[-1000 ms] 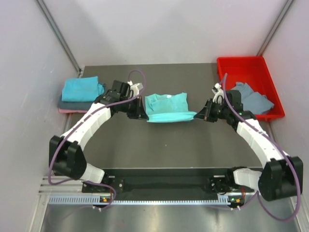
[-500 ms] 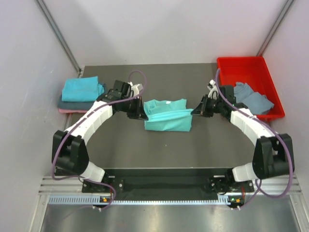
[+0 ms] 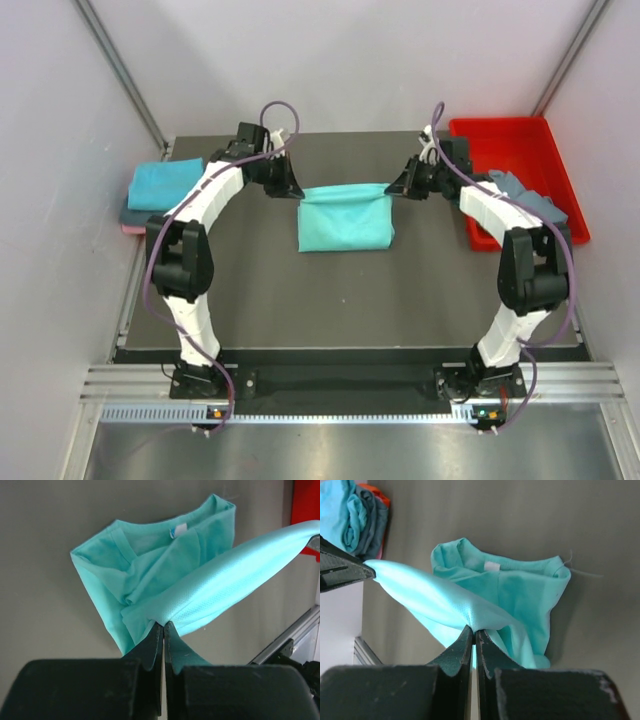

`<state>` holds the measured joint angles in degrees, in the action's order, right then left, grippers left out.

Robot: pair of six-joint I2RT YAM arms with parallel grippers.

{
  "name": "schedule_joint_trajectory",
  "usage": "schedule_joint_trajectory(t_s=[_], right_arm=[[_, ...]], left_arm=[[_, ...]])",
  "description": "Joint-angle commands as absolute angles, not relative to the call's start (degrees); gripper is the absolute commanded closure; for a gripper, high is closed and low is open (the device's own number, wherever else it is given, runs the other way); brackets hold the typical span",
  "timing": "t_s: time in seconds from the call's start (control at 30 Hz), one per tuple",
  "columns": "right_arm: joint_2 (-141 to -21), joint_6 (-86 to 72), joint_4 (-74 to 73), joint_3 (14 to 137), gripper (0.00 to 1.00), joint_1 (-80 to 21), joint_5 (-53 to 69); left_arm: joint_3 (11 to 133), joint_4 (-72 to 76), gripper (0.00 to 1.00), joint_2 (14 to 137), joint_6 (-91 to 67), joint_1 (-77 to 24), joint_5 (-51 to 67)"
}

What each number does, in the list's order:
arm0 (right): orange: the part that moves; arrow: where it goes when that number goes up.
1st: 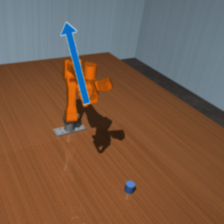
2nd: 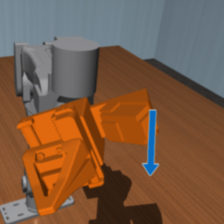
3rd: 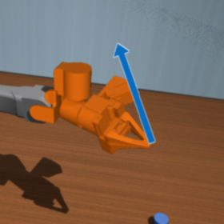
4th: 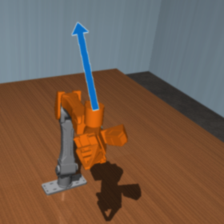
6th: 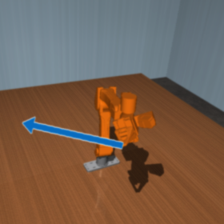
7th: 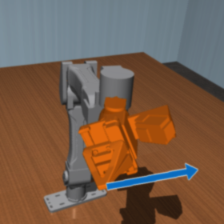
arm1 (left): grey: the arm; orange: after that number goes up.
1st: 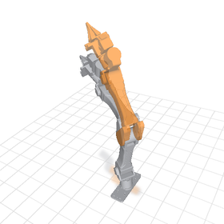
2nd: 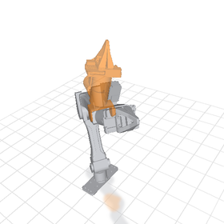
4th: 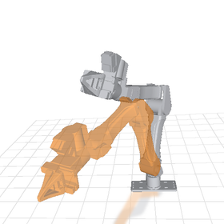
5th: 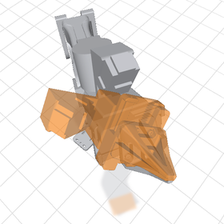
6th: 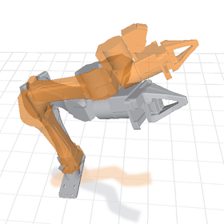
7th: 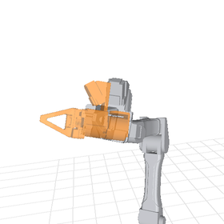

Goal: Fold and stack the t-shirts
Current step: Fold the tshirt

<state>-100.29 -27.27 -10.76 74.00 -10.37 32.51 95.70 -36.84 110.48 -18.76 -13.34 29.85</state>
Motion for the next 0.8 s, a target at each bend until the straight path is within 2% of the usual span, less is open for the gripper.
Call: schedule_joint_trajectory(t_s=[0.0,0.2,0.23,0.27,0.3,0.37,0.4,0.5,0.57,0.77], right_arm=[[-104.83,-27.16,-8.09,79.71,1.00,-10.81,31.82],[-111.96,-26.72,-8.26,86.21,1.00,-11.34,31.47],[-112.58,-26.72,-8.26,86.66,1.00,-11.42,31.29],[-113.11,-26.63,-8.17,87.36,0.96,-11.43,30.77],[-113.81,-26.63,-8.26,87.54,0.89,-11.51,30.59],[-113.91,-26.37,-8.70,88.50,0.70,-11.43,30.32],[-112.95,-24.98,-9.14,88.94,0.55,-11.51,29.80],[-109.44,-22.77,-10.37,90.61,0.49,-11.25,28.66],[-106.63,-22.68,-10.37,90.53,0.48,-11.16,28.74],[-105.12,-26.63,-8.00,83.87,0.46,-12.21,33.57]], left_arm=[[100.62,-36.39,1.00,113.46,-18.72,-12.83,29.00],[101.86,-34.81,1.00,117.24,-18.63,-11.96,27.86],[102.04,-34.37,0.97,117.86,-18.63,-11.78,27.77],[102.39,-34.02,0.78,119.25,-18.55,-11.60,27.08],[103.78,-33.75,0.69,119.88,-18.46,-11.43,26.46],[105.63,-33.57,0.54,120.32,-16.89,-11.16,24.28],[107.30,-33.66,0.45,119.89,-16.61,-10.99,23.39],[108.72,-33.57,0.32,116.38,-15.56,-10.20,23.03],[107.93,-34.62,0.31,113.57,-15.38,-9.76,23.90],[92.75,-33.75,0.30,107.67,-20.81,-6.42,31.89]])
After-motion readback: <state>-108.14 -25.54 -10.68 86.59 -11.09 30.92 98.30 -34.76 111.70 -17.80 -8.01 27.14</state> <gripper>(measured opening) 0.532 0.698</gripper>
